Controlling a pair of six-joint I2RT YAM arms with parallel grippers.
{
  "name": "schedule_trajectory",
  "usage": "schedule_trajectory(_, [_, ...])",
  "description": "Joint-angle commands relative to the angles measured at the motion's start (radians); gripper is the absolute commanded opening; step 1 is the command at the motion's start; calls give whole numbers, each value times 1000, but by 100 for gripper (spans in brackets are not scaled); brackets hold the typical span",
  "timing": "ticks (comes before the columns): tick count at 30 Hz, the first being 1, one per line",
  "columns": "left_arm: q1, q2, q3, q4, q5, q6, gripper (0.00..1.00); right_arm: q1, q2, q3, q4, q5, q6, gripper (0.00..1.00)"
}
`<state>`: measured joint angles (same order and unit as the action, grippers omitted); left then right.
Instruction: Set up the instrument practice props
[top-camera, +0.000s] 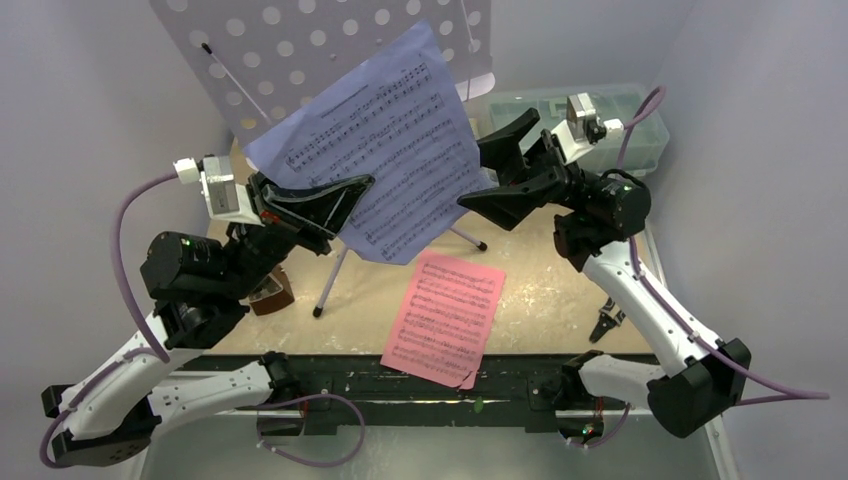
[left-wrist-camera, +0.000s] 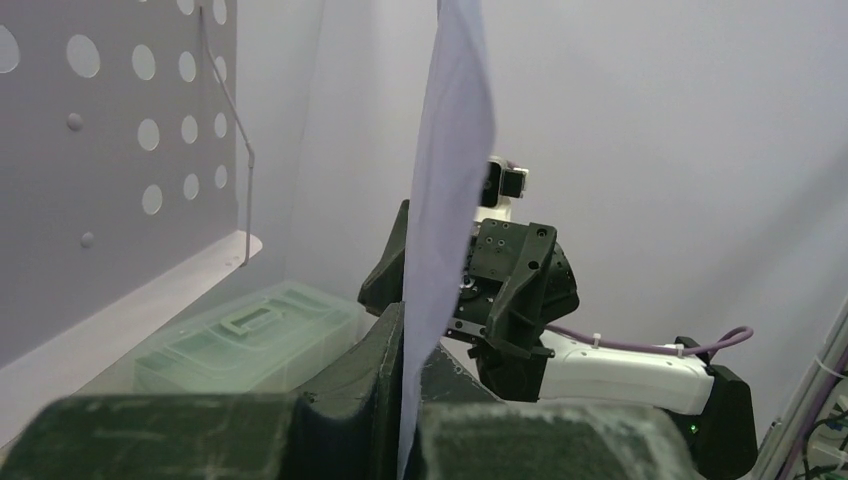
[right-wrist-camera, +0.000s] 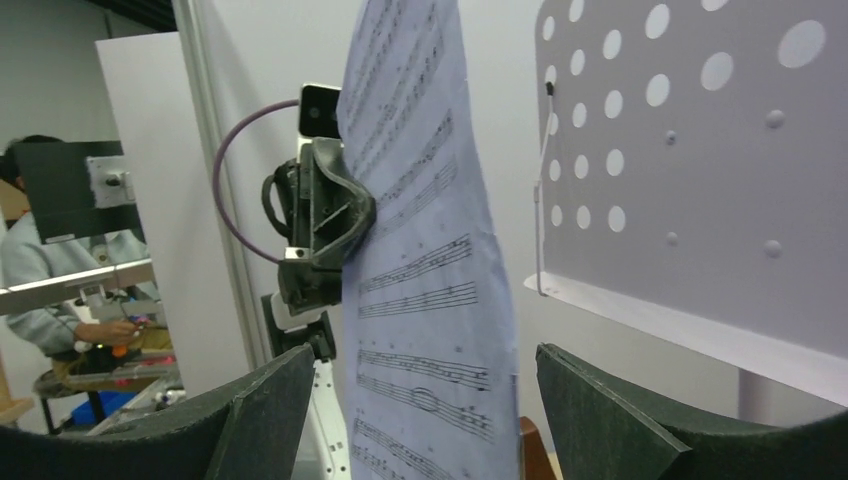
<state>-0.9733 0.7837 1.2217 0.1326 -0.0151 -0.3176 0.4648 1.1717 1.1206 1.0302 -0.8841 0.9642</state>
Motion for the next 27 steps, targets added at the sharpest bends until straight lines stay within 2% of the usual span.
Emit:
schedule_trajectory(1, [4, 7, 4, 29, -33, 7, 0, 29, 28, 50, 119, -33, 60, 82])
schedule_trajectory(4, [4, 28, 18, 25, -8, 13, 0, 43, 43, 56, 159, -27, 70, 70])
schedule_trajectory(9, [4, 59, 38, 24, 10, 7, 0, 44, 51, 73, 127, 21, 60, 62])
schedule_trajectory(11, [4, 69, 42, 17, 10, 5, 0, 44, 50, 77, 115, 35, 45, 48])
schedule_trajectory(15, [4, 91, 70, -5, 8, -11, 0, 35, 42, 111, 23, 80, 14, 7])
schedule_trajectory(16, [4, 98, 79, -17, 4, -10, 0, 33, 38, 118, 0, 90, 0, 0])
schedule_trajectory(19, [4, 117, 107, -52, -32, -11, 1, 22, 9, 136, -139, 152, -77, 0])
schedule_trajectory(21, [3, 127, 124, -85, -71, -14, 18, 3, -21, 148, -250, 211, -138, 0])
schedule_trajectory(24, [4, 141, 141, -113, -118, -9, 61, -35, -70, 170, -420, 324, -231, 0])
schedule_trajectory(25, [4, 156, 161, -127, -136, -7, 71, -54, -82, 180, -462, 354, -247, 0])
schedule_trajectory(27, [4, 186, 203, -188, -175, 3, 84, -100, -97, 204, -521, 391, -261, 0])
